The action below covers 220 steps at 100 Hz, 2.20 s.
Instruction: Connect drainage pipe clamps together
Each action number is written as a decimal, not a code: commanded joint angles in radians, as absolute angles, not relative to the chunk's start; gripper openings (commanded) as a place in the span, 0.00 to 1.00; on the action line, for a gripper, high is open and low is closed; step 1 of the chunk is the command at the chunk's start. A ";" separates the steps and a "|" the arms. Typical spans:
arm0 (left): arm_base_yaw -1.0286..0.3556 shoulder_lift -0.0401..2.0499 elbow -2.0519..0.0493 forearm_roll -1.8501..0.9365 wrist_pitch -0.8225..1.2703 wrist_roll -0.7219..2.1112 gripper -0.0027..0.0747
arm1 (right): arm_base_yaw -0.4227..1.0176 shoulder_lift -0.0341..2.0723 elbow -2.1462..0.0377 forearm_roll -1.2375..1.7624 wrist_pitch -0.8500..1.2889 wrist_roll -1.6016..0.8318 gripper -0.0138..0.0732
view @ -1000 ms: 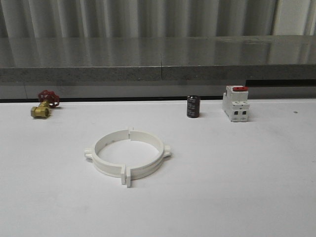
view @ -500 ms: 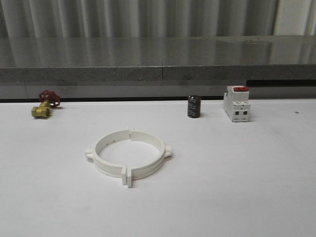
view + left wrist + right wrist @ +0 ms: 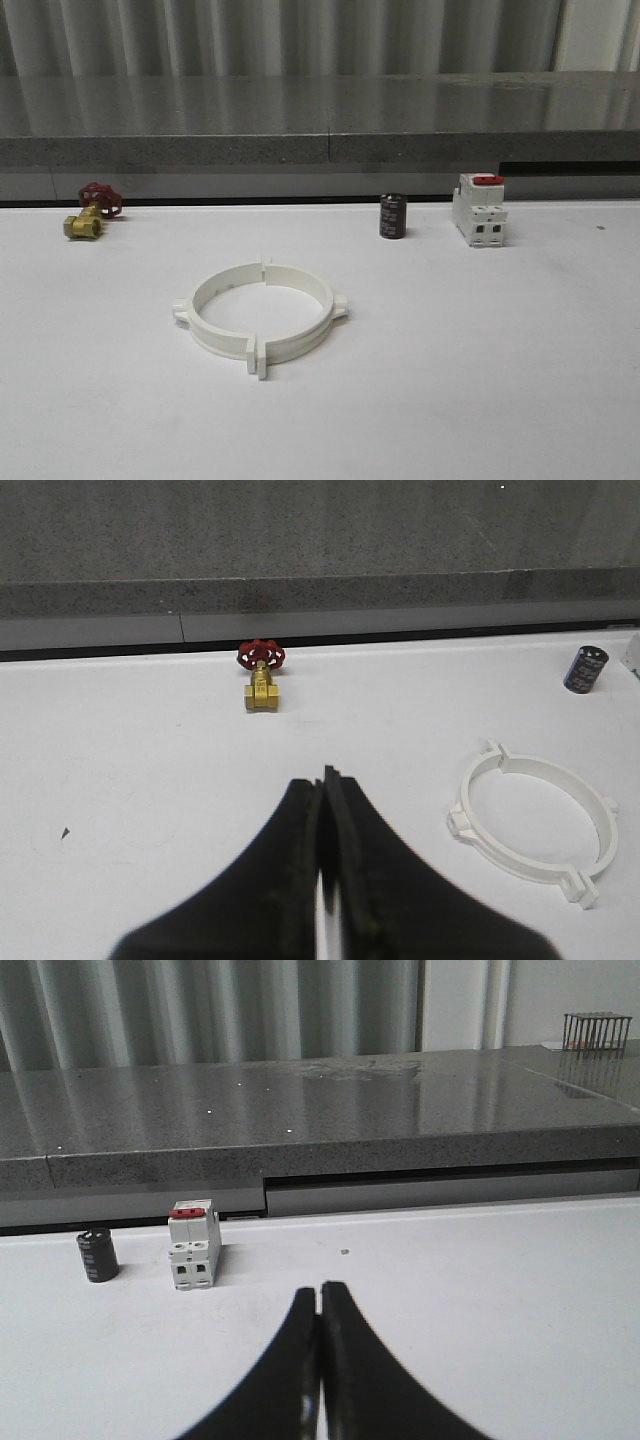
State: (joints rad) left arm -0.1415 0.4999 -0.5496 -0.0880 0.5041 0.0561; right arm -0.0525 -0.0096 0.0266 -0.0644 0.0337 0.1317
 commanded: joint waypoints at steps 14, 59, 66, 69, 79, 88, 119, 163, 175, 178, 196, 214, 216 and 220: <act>-0.139 0.506 -0.579 -0.094 0.428 0.057 0.02 | -0.057 -0.029 0.011 -0.065 -0.041 0.126 0.09; -0.137 0.483 -0.570 -0.078 0.428 0.057 0.02 | -0.057 -0.029 0.011 -0.065 -0.041 0.126 0.09; -0.135 0.443 -0.549 -0.059 0.425 0.057 0.02 | -0.057 -0.029 0.011 -0.065 -0.041 0.126 0.09; -0.135 0.424 -0.531 -0.056 0.417 0.057 0.02 | -0.057 -0.029 0.011 -0.065 -0.041 0.126 0.09; -0.135 0.355 -0.445 0.079 0.302 -0.034 0.01 | -0.057 -0.029 0.011 -0.065 -0.041 0.126 0.09; -0.130 0.276 -0.334 0.195 0.158 -0.148 0.01 | -0.057 -0.029 0.011 -0.065 -0.041 0.126 0.09; -0.036 0.014 -0.036 0.136 0.054 -0.139 0.01 | -0.057 -0.029 0.011 -0.065 -0.041 0.126 0.09; -0.009 -0.034 0.047 0.094 0.027 -0.075 0.01 | -0.057 -0.029 0.010 -0.065 -0.041 0.126 0.09; -0.009 -0.034 0.047 0.094 0.029 -0.075 0.01 | -0.057 -0.029 0.010 -0.065 -0.041 0.126 0.09; -0.009 -0.032 0.047 0.094 0.029 -0.075 0.01 | -0.057 -0.029 0.010 -0.065 -0.041 0.126 0.09; -0.009 -0.032 0.047 0.094 0.029 -0.075 0.01 | -0.057 -0.029 0.010 -0.065 -0.041 0.126 0.09; -0.009 -0.032 0.047 0.094 0.029 -0.075 0.01 | -0.057 -0.029 0.010 -0.065 -0.041 0.126 0.09; -0.009 -0.032 0.047 0.094 0.029 -0.075 0.01 | -0.057 -0.029 0.010 -0.065 -0.041 0.126 0.09; -0.009 -0.032 0.047 0.094 0.029 -0.075 0.01 | -0.057 -0.029 0.010 -0.065 -0.041 0.126 0.09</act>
